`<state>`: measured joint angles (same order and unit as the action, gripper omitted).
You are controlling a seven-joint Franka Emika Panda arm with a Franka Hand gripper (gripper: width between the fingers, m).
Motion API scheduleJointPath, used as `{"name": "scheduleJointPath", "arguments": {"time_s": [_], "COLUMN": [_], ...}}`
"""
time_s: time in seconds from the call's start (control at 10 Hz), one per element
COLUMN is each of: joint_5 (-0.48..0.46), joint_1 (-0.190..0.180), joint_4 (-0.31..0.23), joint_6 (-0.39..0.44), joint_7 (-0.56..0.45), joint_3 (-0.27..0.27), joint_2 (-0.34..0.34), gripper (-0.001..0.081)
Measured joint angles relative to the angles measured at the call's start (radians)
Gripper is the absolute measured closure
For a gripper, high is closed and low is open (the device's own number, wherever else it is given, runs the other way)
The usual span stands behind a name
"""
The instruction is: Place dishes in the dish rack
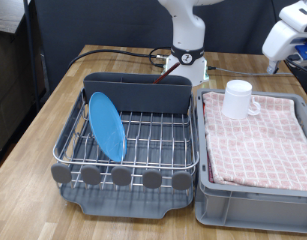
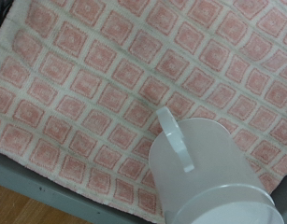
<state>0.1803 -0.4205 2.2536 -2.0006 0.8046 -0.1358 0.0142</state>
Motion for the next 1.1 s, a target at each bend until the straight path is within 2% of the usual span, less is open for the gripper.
{"name": "scheduleJointPath", "arguments": {"time_s": [0.4,0.7,0.9,1.1], "joint_5": [0.034,0.063,0.062,0.065], "joint_1": [0.0,0.0,0.0,0.0], "joint_4": [0.005,0.035,0.034,0.04], "joint_6": [-0.044,-0.109,-0.103,-0.102], "joint_7": [-0.017,-0.065,-0.074,-0.13], "joint_3": [-0.019,-0.016,-0.016,-0.016], "joint_2": [-0.06,-0.075,-0.075,-0.075], "gripper": [0.0003,0.0003,0.0003,0.0003]}}
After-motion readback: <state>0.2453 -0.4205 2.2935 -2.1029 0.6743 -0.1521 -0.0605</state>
